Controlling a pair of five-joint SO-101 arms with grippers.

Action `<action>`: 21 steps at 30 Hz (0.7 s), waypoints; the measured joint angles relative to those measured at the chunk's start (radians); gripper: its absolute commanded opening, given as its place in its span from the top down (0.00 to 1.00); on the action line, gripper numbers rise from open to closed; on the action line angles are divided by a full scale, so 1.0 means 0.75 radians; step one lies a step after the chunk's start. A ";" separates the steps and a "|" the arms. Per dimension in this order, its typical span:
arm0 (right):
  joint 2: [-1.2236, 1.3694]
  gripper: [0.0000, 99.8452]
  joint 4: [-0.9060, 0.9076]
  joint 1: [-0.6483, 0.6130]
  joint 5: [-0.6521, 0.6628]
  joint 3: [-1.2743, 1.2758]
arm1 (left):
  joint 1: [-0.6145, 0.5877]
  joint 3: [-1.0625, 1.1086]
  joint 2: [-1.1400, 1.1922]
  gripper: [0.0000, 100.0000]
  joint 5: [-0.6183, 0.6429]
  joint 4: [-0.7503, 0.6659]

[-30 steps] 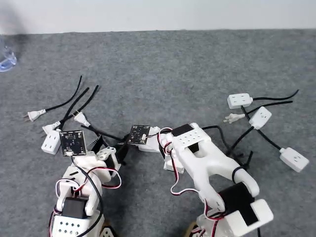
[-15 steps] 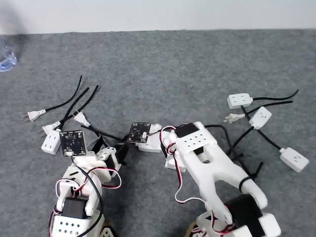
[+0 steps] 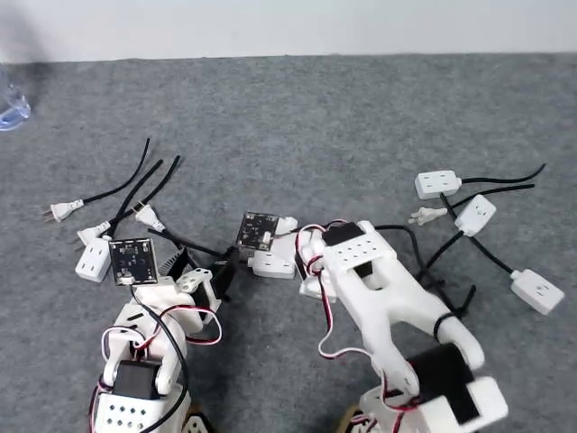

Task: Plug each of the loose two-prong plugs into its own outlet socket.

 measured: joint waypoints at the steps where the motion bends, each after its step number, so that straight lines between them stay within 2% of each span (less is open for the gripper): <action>1: 0.029 0.81 -0.018 0.002 0.000 -0.023 | 0.000 0.000 0.000 0.71 0.000 0.000; 21: 0.076 0.81 -0.043 0.031 -0.004 -0.065 | 0.000 0.000 0.000 0.71 0.000 0.000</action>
